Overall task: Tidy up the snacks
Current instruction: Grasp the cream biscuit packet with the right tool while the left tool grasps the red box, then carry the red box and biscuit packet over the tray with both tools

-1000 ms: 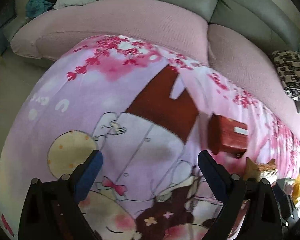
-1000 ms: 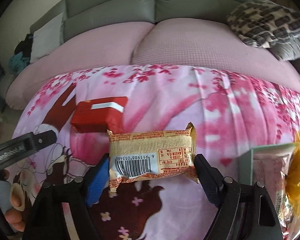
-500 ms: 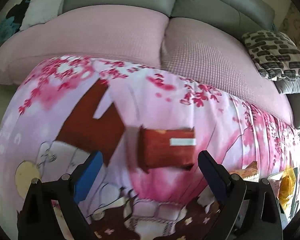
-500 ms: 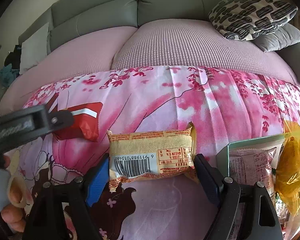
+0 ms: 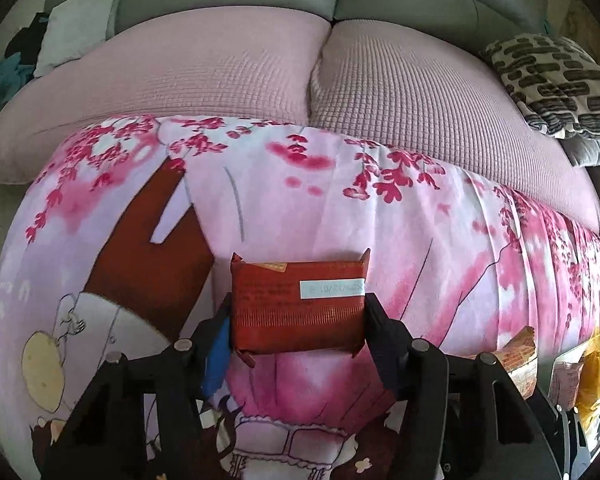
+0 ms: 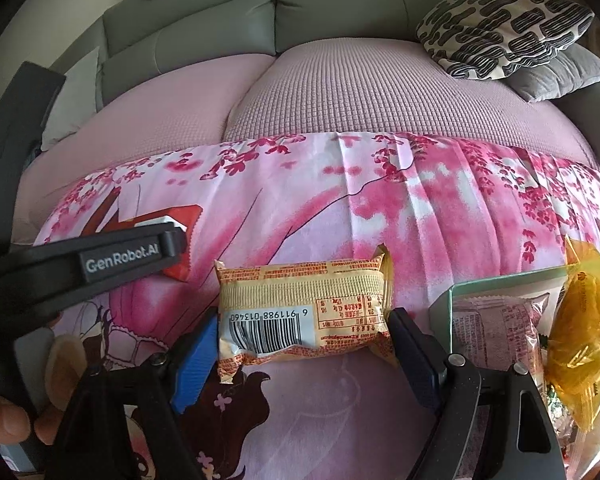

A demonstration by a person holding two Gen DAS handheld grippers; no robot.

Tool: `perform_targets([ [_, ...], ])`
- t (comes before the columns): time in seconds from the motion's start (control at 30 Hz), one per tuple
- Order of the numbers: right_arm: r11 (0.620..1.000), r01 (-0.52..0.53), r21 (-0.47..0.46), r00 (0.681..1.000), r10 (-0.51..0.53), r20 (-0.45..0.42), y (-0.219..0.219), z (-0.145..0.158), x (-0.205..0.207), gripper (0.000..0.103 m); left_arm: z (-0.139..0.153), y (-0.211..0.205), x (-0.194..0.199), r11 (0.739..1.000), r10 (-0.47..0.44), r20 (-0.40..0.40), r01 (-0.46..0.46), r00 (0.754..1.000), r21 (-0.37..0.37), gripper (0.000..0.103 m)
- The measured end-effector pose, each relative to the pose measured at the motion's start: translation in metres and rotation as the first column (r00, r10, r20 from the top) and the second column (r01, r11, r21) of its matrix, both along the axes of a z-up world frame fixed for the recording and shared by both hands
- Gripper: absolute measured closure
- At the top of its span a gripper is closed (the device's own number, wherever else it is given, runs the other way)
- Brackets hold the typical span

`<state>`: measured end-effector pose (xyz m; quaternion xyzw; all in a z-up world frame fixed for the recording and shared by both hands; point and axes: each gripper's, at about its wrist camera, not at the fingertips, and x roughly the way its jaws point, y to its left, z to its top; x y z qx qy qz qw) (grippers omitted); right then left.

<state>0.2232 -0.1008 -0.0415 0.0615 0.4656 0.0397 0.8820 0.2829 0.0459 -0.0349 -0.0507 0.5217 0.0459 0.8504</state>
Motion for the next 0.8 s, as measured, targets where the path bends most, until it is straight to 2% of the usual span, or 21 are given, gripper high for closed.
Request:
perform_targets([
  [0.33, 0.999, -0.013, 0.032, 1.000, 0.012, 0.027, -0.003, 0.025, -0.025, 0.020, 0.015, 0.019, -0.045, 0.996, 0.082, 0.027, -0.081, 0.996, -0.022, 0.042],
  [0.8, 0.998, -0.006, 0.060, 0.996, 0.001, 0.086, -0.020, 0.069, -0.078, 0.020, 0.058, 0.015, -0.088, 0.994, 0.113, 0.061, -0.113, 0.992, -0.013, 0.042],
])
